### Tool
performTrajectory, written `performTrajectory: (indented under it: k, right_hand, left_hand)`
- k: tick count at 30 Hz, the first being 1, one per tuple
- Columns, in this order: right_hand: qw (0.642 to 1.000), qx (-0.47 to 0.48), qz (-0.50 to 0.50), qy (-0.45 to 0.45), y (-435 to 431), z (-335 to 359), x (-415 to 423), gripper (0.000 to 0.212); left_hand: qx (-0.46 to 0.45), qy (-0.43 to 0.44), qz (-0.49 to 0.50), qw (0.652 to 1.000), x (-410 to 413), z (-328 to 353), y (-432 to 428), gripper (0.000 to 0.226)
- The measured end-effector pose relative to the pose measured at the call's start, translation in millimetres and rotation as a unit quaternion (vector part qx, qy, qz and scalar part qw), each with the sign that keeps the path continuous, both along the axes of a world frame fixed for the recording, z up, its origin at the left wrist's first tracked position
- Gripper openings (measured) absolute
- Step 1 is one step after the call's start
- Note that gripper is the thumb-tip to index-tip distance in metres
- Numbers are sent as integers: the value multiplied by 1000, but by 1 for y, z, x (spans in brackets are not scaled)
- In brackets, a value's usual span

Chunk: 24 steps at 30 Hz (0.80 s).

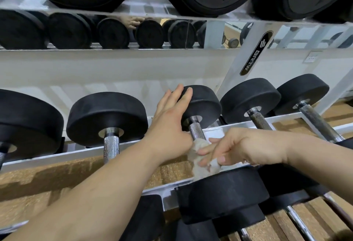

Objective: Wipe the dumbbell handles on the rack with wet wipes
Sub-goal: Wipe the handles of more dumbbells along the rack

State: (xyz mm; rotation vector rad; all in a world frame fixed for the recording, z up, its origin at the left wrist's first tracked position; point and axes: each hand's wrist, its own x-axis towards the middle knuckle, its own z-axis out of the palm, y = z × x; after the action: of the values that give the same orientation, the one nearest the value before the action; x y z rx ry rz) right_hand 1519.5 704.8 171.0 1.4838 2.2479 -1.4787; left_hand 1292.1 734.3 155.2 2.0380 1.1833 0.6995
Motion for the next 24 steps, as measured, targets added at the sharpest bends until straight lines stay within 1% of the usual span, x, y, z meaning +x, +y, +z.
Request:
performTrajectory:
  k: [1,3,4,5,6,8,10,11,12,13,16,17,18,19,21,22,24]
  right_hand:
    - [997,65,18,-24,4,1,-1,29]
    - [977,189,76,-59,12,-3,-4,41]
    - [970,222,84,-55,15,-9,-5,46]
    - [972,220,66,-40,16,-15,-2,49]
    - [980,195,37,-23,13,-18,-2,49]
    - [994,106,8,13,3,-20,4,43]
    - [999,8,-1,41,-11,-16,9,33]
    - [999,-8,2,45,-14,-14,10,32]
    - [999,5,7,39,-13,-13,10,32]
    - [998,49,16,23,-9,-13,8,34]
    - [974,219,46,-21,11,-19,-7,50]
    - [968,248,37,-21,15,-22,-11,52]
    - [968,251,22,-14,16,-24,-14,50]
    - [974,224,8,-4,14,-24,-13,44]
    - [993,116,9,-2,1,-17,-7,26]
    - [998,61,14,7,-5,-11,-6,25]
    - [999,6,17,37,-14,-6,0,30]
  left_hand:
    - [-4,-1,0,1000,0,0,0,103]
    - [-9,2,-1,1000,0,0,1,103]
    - [-8,3,-1,1000,-1,0,1,104]
    - [-8,2,-1,1000,-1,-1,2,104]
    - [-8,3,-1,1000,-1,-1,2,105]
    - [-11,4,1,1000,-1,-2,3,107]
    - [-9,0,3,1000,1,-2,2,108]
    - [-8,-2,4,1000,3,-3,2,108]
    - [-9,0,6,1000,4,-3,2,108]
    - [-11,1,9,1000,5,-3,2,108]
    - [-10,3,6,1000,4,-2,2,104]
    - [-7,4,1,1000,2,-2,2,103]
    - [-6,4,-3,1000,1,-2,3,103]
    - [-11,1,-7,1000,0,-1,2,103]
    - [-24,-12,-10,1000,-1,1,1,105]
    - [-23,-13,-8,1000,-1,2,1,108]
    - [-17,-4,-3,1000,0,2,1,111]
